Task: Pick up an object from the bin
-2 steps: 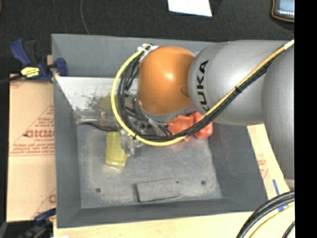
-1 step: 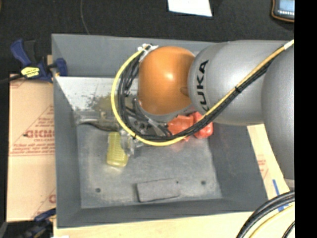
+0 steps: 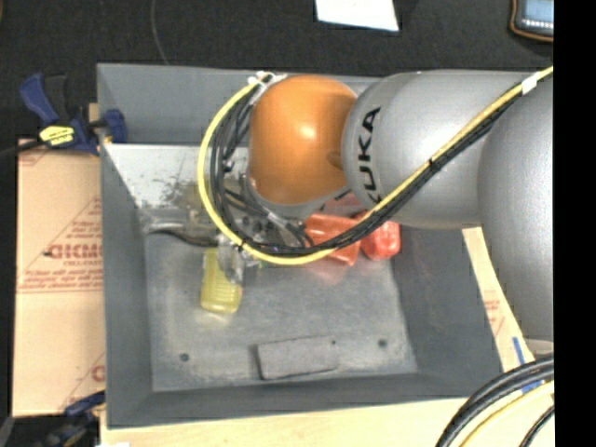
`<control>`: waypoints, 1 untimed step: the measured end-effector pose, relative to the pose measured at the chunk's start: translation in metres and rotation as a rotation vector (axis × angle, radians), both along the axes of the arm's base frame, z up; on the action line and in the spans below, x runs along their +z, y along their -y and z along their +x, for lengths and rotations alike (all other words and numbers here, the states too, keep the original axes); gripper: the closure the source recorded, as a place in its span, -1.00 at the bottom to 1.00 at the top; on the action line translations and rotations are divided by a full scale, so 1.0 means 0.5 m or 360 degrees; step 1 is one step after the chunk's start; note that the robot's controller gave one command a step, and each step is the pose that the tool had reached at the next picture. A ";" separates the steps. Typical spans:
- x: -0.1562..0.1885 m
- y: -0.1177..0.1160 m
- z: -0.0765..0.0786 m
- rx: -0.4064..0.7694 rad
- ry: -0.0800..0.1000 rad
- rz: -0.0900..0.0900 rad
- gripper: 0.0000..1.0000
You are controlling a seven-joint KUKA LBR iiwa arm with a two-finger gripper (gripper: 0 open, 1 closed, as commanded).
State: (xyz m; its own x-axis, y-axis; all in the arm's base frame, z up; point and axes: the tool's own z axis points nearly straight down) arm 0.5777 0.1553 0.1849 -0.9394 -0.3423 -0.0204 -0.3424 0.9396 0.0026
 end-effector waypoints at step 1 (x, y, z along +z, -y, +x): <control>-0.035 0.024 0.048 -0.0279 0.0003 0.0006 1.00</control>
Offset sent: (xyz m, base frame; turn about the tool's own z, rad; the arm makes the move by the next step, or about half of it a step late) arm 0.0440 -0.0066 -0.0120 0.0735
